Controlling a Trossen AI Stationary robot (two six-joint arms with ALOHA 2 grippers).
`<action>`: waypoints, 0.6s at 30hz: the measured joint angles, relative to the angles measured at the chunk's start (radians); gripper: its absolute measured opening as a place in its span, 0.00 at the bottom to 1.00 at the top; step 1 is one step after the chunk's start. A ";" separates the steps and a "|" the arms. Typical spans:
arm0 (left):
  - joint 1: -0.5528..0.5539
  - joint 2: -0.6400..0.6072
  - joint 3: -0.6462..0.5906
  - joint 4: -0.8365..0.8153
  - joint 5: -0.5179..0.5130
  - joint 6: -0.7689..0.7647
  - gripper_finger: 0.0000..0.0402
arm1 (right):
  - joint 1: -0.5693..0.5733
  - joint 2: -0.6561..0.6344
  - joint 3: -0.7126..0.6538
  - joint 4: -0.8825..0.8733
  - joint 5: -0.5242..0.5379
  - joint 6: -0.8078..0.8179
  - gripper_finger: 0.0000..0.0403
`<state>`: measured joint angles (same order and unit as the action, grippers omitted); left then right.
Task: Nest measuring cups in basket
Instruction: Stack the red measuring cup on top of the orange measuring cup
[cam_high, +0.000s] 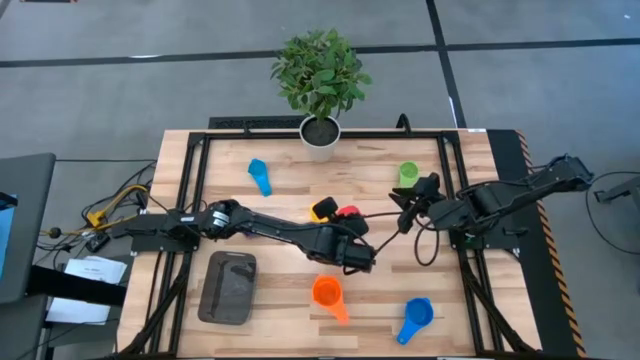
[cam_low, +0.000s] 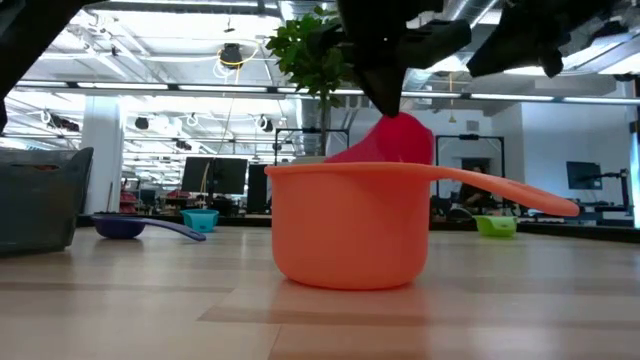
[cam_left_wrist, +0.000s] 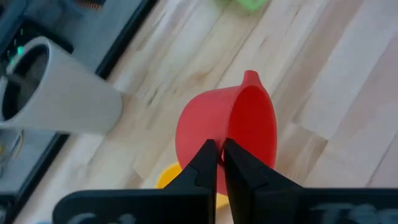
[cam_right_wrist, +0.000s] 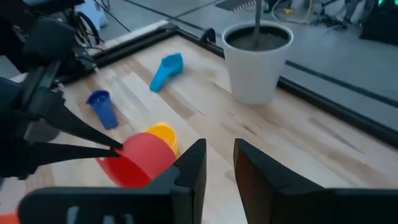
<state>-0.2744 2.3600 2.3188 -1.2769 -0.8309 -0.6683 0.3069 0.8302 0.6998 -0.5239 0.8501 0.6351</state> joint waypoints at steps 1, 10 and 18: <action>0.000 0.000 0.001 -0.007 -0.004 -0.004 0.00 | 0.000 -0.006 0.000 0.011 0.000 -0.016 0.25; -0.008 -0.001 0.001 -0.070 -0.019 -0.019 0.00 | 0.052 -0.003 -0.003 0.119 -0.002 -0.161 0.19; -0.002 -0.040 0.000 -0.013 0.046 0.064 0.00 | 0.058 0.009 -0.001 0.202 -0.035 -0.203 0.15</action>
<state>-0.2765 2.3203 2.3192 -1.2901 -0.7851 -0.6047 0.3653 0.8388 0.6987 -0.3224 0.8148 0.4323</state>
